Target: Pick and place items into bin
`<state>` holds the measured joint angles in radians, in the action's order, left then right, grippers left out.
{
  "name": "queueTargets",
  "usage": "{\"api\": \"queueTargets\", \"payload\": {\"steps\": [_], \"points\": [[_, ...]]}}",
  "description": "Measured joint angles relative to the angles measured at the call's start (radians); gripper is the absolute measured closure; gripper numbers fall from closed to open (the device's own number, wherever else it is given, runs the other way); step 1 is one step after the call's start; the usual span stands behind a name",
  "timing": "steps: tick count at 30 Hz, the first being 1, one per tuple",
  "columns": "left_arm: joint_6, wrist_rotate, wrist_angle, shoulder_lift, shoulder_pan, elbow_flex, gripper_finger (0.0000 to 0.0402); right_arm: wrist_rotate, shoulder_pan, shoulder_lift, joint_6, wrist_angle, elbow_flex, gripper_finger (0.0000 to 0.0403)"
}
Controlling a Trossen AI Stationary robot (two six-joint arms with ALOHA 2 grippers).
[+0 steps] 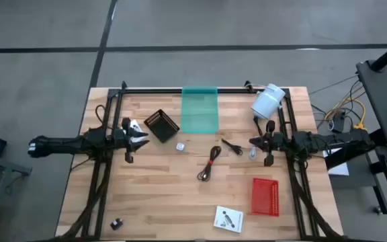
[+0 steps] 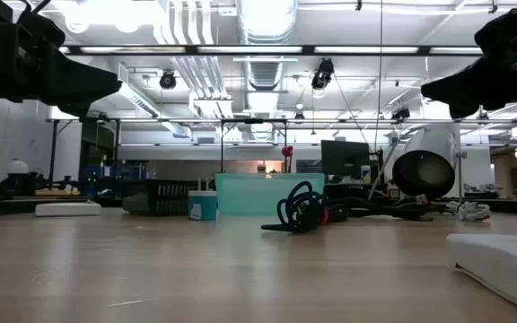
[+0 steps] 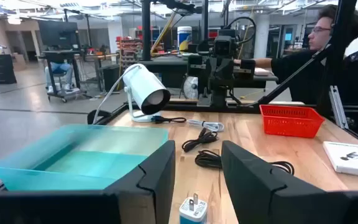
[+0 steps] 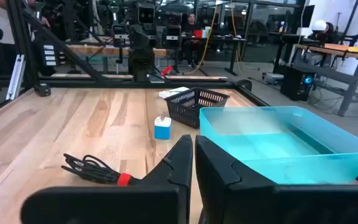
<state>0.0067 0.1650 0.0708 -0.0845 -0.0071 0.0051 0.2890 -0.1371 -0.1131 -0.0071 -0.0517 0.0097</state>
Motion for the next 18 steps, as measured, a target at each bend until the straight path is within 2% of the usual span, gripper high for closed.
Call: {"api": "queueTargets", "payload": {"steps": [18], "points": [[0.000, 0.000, 0.000, 0.000, 0.000, 0.000, 0.0286, 0.000, 0.000, 0.000, 0.008, 0.000, 0.000, 0.0394]]}}
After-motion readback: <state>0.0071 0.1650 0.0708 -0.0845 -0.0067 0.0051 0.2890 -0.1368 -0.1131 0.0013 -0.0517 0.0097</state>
